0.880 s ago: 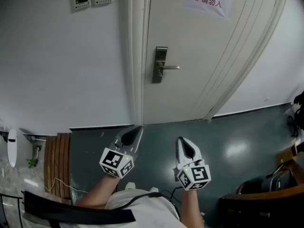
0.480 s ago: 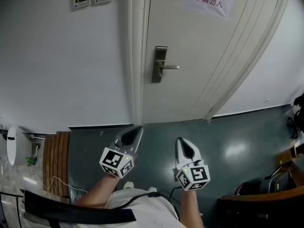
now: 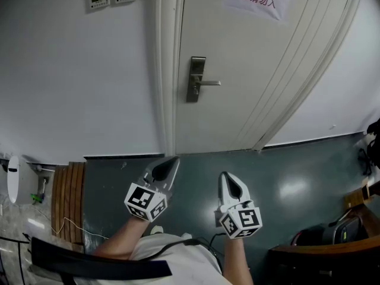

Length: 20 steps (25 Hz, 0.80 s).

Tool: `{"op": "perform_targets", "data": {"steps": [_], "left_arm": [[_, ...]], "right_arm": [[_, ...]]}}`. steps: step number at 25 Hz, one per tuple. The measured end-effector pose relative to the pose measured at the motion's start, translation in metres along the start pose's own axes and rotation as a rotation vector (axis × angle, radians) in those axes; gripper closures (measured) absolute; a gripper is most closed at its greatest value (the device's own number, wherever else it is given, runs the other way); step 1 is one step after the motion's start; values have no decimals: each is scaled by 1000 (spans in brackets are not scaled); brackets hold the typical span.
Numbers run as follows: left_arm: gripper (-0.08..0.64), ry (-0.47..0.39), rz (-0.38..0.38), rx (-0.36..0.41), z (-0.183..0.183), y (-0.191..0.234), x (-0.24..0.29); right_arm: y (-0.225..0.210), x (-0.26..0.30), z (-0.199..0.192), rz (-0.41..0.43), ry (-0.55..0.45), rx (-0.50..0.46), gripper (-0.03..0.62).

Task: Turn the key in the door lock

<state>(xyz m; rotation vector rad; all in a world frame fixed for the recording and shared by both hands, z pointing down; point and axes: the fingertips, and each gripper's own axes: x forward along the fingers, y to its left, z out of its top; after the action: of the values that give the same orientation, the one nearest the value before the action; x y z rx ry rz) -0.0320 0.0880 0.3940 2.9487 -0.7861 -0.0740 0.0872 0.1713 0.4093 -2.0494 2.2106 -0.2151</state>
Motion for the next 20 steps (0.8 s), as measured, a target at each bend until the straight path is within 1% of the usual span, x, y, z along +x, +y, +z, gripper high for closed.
{"op": "perform_targets", "data": {"steps": [7,20], "left_arm": [[554,2,4,9,-3,-20,8],[555,30,41,14,-21,-55,9]], "right_arm": [[-8,-8,-3,32,13,-12,584],[-30,-33,-15,73,26,18,584]]}}
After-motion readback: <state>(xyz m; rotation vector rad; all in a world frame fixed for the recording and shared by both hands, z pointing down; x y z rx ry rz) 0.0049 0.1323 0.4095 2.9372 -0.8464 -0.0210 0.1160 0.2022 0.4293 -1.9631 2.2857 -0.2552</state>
